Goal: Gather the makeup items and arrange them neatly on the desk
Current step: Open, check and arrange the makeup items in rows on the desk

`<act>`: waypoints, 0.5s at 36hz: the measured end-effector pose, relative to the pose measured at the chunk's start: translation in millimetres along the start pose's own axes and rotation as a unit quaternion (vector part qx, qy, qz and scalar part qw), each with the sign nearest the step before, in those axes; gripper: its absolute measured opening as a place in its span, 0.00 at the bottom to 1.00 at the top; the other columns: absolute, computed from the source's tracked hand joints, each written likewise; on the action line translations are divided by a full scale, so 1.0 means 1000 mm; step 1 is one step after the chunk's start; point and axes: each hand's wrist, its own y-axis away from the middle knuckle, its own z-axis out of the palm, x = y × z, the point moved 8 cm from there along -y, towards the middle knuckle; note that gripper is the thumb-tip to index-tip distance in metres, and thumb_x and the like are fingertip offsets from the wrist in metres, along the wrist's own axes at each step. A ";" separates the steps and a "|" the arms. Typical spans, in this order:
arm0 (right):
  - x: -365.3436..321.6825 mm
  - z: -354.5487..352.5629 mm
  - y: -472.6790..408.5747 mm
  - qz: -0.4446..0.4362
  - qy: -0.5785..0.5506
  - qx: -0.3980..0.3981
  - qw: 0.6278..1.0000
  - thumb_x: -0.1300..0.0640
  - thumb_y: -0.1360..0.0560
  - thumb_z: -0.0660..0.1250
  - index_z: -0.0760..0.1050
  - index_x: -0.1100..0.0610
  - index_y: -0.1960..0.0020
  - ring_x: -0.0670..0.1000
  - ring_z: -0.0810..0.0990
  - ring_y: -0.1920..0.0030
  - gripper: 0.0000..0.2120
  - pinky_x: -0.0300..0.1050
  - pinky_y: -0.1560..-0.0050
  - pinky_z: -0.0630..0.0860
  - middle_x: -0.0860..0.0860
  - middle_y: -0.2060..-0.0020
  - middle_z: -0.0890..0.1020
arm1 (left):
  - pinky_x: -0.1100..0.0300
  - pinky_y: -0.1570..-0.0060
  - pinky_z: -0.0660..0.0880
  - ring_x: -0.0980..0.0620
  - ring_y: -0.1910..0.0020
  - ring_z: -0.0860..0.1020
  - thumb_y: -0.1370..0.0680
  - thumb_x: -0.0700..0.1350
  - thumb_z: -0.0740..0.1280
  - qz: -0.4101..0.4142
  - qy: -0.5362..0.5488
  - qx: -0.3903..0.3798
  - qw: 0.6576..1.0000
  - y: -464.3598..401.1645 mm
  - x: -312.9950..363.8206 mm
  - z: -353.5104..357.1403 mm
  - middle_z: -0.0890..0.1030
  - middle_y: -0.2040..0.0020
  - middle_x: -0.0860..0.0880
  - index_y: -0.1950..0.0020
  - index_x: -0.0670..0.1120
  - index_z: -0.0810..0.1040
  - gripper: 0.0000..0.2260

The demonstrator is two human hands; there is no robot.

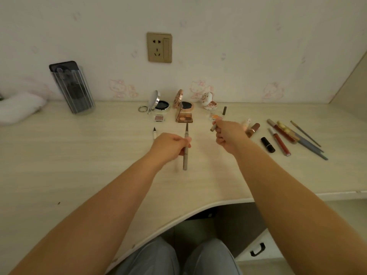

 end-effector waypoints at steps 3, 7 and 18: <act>0.007 0.006 -0.008 -0.028 0.012 -0.003 1.000 0.53 0.19 0.58 0.73 0.56 0.63 0.46 0.60 0.75 0.15 0.35 0.79 0.58 0.50 0.72 0.66 | 0.63 0.54 0.74 0.59 0.63 0.80 0.23 0.53 0.65 0.018 -0.040 0.033 0.998 -0.010 0.007 0.007 0.82 0.60 0.53 0.56 0.47 0.82 0.11; 0.009 -0.010 -0.017 -0.055 0.039 0.025 0.997 0.54 0.19 0.58 0.74 0.55 0.63 0.46 0.64 0.72 0.15 0.38 0.72 0.62 0.50 0.71 0.69 | 0.56 0.43 0.74 0.54 0.58 0.82 0.23 0.53 0.65 0.008 -0.067 0.030 0.997 -0.024 0.010 0.018 0.84 0.58 0.51 0.58 0.47 0.82 0.12; -0.028 -0.052 -0.056 -0.153 0.275 0.079 0.946 0.55 0.19 0.57 0.78 0.59 0.49 0.47 0.73 0.60 0.12 0.17 0.66 0.59 0.48 0.60 0.78 | 0.53 0.43 0.74 0.49 0.51 0.79 0.23 0.55 0.63 0.010 -0.107 0.044 0.993 -0.075 0.014 0.056 0.83 0.55 0.46 0.54 0.43 0.83 0.17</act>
